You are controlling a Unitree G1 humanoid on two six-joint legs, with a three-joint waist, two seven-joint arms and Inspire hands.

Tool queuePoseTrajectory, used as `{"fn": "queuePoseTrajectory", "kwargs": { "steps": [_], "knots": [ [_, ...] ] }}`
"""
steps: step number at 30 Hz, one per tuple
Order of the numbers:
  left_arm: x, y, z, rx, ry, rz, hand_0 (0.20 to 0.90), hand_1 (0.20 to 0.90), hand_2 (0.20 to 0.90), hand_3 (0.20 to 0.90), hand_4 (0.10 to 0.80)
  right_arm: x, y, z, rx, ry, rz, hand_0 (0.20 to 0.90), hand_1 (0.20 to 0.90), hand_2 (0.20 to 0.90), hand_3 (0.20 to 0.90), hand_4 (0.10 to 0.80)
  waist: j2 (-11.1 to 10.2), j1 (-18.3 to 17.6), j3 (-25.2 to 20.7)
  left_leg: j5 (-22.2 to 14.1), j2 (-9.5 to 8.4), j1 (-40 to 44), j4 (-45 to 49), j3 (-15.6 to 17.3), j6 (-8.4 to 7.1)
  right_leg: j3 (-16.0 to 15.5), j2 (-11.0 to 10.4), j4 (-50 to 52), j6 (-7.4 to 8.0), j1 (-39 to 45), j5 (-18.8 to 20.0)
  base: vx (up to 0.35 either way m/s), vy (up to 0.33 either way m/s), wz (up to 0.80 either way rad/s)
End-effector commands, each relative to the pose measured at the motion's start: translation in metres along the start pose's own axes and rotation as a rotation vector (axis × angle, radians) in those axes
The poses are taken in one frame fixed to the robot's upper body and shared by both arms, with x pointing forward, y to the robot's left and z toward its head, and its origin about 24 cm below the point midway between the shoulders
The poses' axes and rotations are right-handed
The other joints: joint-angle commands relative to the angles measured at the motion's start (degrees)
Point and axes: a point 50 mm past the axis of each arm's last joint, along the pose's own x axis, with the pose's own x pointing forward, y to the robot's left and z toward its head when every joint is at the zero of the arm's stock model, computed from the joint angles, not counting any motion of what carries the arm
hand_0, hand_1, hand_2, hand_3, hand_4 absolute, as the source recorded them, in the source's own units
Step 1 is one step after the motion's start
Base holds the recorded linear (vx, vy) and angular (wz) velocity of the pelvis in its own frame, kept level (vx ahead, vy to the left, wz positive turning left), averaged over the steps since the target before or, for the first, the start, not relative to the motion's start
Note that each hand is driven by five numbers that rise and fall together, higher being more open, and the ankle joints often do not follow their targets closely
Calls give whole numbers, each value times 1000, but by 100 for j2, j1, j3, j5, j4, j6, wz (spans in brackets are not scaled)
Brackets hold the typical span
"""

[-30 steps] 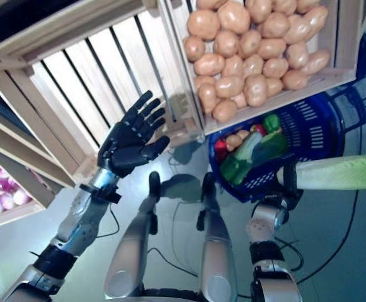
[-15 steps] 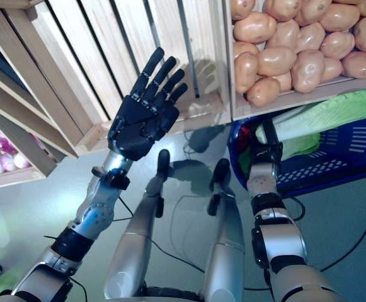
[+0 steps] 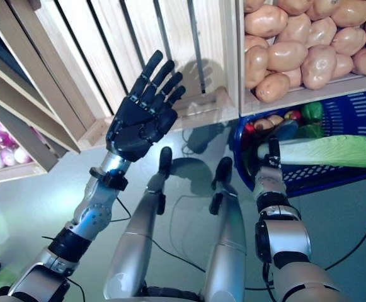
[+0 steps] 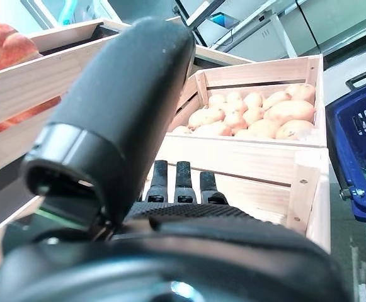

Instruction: Put vegetables into the basket

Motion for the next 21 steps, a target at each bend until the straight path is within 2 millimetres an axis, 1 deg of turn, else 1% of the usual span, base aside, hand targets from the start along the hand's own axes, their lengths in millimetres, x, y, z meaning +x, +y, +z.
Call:
{"fn": "queuePoseTrajectory", "kwargs": {
  "steps": [1, 3, 6, 8, 9, 11, 12, 13, 14, 15, 17, 19, 21],
  "knots": [
    [17, -36, 35, 38, -205, -232, 900, 900, 900, 900, 800, -3, 9, 36, 89, -129, 9, 900, 900, 900, 900, 800, 165, -1, -18, -326, -571, 122, 283, 61, 297, 24, 487, -718, -95, 675, 529, 0, 0, 0],
    [17, -36, 37, 58, -207, -244, 900, 900, 900, 900, 800, -4, 9, 36, 97, -141, 1, 900, 900, 900, 900, 800, 143, -7, -18, -331, -566, 269, 205, 77, 293, 25, 511, -811, -94, 817, 546, -11, 12, -2],
    [17, -35, 41, 102, -199, -254, 900, 900, 900, 900, 800, -4, 5, 33, 92, -170, 31, 900, 900, 900, 900, 800, 83, -12, -18, -348, -570, 780, -27, 112, 282, 10, 584, -1032, -101, 1336, 535, -10, 58, -8],
    [18, -34, 42, 153, -183, -242, 900, 900, 900, 900, 800, -5, 2, 31, 46, -206, 32, 900, 900, 900, 900, 800, 48, -22, -18, -300, -555, 1090, -170, 128, 276, -9, 587, -1148, -106, 1676, 559, -6, 88, -14],
    [18, -33, 42, 151, -170, -233, 900, 900, 900, 900, 800, -6, 1, 30, 27, -218, 42, 900, 900, 900, 900, 800, 32, -25, -18, -289, -542, 1266, -252, 136, 269, -14, 584, -1221, -106, 1870, 557, 49, 88, -16],
    [17, -30, 40, 180, -128, -230, 900, 900, 900, 900, 800, -6, -8, 30, -38, -253, 43, 900, 900, 900, 900, 800, 11, -23, -127, -331, -503, 1606, -394, 136, 254, -10, 577, -1349, -90, 2232, 491, 90, 68, -16],
    [15, -28, 39, 196, -109, -231, 900, 900, 900, 900, 800, -7, -12, 30, -77, -270, 48, 900, 900, 900, 900, 800, 0, -29, -226, -286, -469, 1741, -499, 147, 257, -11, 583, -1453, -80, 2372, 526, 143, 74, -18],
    [11, -27, 37, 217, -64, -239, 900, 900, 900, 900, 800, -8, -23, 30, -126, -281, 44, 900, 900, 900, 900, 800, -26, -30, -395, -313, -412, 2012, -667, 160, 247, -19, 552, -1607, -65, 2657, 481, 163, 94, -16],
    [7, -26, 36, 223, -48, -243, 900, 900, 900, 900, 800, -9, -32, 31, -157, -289, 37, 900, 900, 900, 900, 800, -33, -40, -509, -247, -374, 2129, -779, 164, 247, -23, 545, -1715, -58, 2783, 534, 276, 115, -9],
    [0, -21, 35, 213, -5, -241, 900, 900, 900, 900, 800, -11, -52, 38, -196, -302, 38, 900, 900, 900, 900, 800, -52, -55, -736, -243, -308, 2418, -996, 154, 247, 0, 532, -1897, -33, 3068, 535, 252, 86, -6],
    [-14, -17, 28, 248, 66, -235, 900, 900, 900, 900, 800, -17, -83, 47, -284, -320, 39, 900, 900, 900, 900, 800, -88, -84, -972, -207, -254, 2790, -1238, 119, 251, 1, 523, -2117, 0, 3442, 570, 296, 53, -8],
    [-29, -14, 19, 284, 164, -231, 900, 900, 900, 900, 800, -29, -106, 53, -490, -351, 62, 900, 900, 900, 900, 800, -133, -112, -1252, -152, -190, 3154, -1519, 105, 236, -18, 490, -2410, 47, 3841, 637, 258, 29, -3],
    [-47, -4, 10, 295, 267, -196, 900, 900, 900, 900, 800, -40, -122, 52, -718, -343, 109, 900, 900, 900, 900, 800, -182, -177, -1491, -107, -126, 3473, -1774, 104, 211, -24, 483, -2659, 82, 4164, 686, 228, 21, 0]
  ]
}}
